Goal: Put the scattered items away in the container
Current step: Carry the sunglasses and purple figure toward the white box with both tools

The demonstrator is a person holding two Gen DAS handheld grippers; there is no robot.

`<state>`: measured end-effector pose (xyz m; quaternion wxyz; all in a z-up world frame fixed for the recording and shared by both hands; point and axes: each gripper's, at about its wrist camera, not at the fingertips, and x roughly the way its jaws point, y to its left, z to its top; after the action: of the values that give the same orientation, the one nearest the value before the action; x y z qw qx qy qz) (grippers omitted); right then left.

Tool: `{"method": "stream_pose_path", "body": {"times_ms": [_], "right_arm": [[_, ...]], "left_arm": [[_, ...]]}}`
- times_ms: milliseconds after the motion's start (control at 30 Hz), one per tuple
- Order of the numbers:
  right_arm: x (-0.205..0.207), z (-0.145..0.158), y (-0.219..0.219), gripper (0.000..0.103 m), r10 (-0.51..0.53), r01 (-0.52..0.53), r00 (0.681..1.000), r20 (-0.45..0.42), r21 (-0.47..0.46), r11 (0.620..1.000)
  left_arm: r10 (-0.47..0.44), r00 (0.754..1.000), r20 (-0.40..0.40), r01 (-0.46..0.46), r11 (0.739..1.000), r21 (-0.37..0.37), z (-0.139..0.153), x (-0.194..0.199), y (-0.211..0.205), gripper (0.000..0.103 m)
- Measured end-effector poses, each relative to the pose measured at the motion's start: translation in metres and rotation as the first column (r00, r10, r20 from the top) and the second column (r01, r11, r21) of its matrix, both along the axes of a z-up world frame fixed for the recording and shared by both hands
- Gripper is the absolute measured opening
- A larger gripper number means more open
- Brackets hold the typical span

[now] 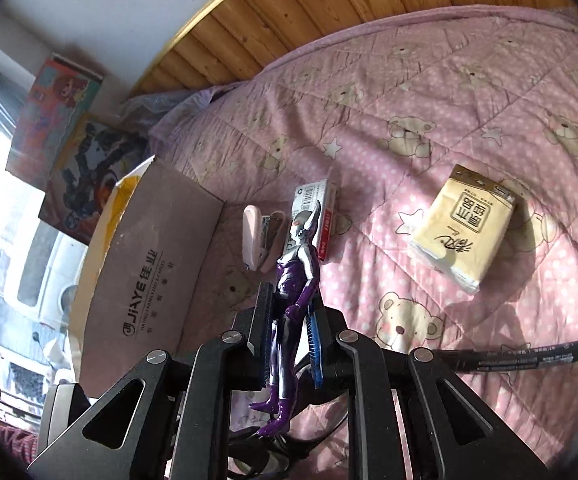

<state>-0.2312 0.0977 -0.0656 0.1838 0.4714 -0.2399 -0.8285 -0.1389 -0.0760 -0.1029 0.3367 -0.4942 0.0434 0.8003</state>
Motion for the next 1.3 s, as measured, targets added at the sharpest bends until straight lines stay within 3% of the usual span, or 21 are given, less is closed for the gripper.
{"method": "stream_pose_path", "body": {"times_ms": [100, 367, 533, 800, 1300], "right_arm": [[0.017, 0.005, 0.018, 0.016, -0.064, 0.064, 0.998, -0.006, -0.015, 0.998], [0.072, -0.002, 0.043, 0.016, -0.171, 0.171, 0.985, 0.015, -0.043, 0.984], [0.104, -0.011, 0.053, 0.016, -0.221, 0.223, 0.975, 0.035, -0.065, 0.973], [0.134, -0.011, 0.053, 0.016, -0.246, 0.247, 0.969, 0.029, -0.057, 0.967], [0.18, 0.015, 0.02, 0.016, -0.218, 0.217, 0.975, -0.04, -0.027, 0.976]], "left_arm": [[-0.004, 1.0, 0.009, 0.004, 1.0, 0.008, 0.005, 0.004, -0.002, 0.028], [-0.025, 1.0, -0.01, 0.025, 0.999, -0.042, 0.012, 0.021, 0.002, 0.028], [-0.038, 0.996, -0.08, 0.034, 0.998, -0.044, 0.027, 0.026, 0.01, 0.027], [-0.03, 0.993, -0.117, 0.025, 0.999, -0.045, 0.046, 0.036, 0.01, 0.026], [0.015, 0.979, -0.204, -0.007, 0.999, 0.04, 0.092, 0.063, -0.01, 0.026]]}}
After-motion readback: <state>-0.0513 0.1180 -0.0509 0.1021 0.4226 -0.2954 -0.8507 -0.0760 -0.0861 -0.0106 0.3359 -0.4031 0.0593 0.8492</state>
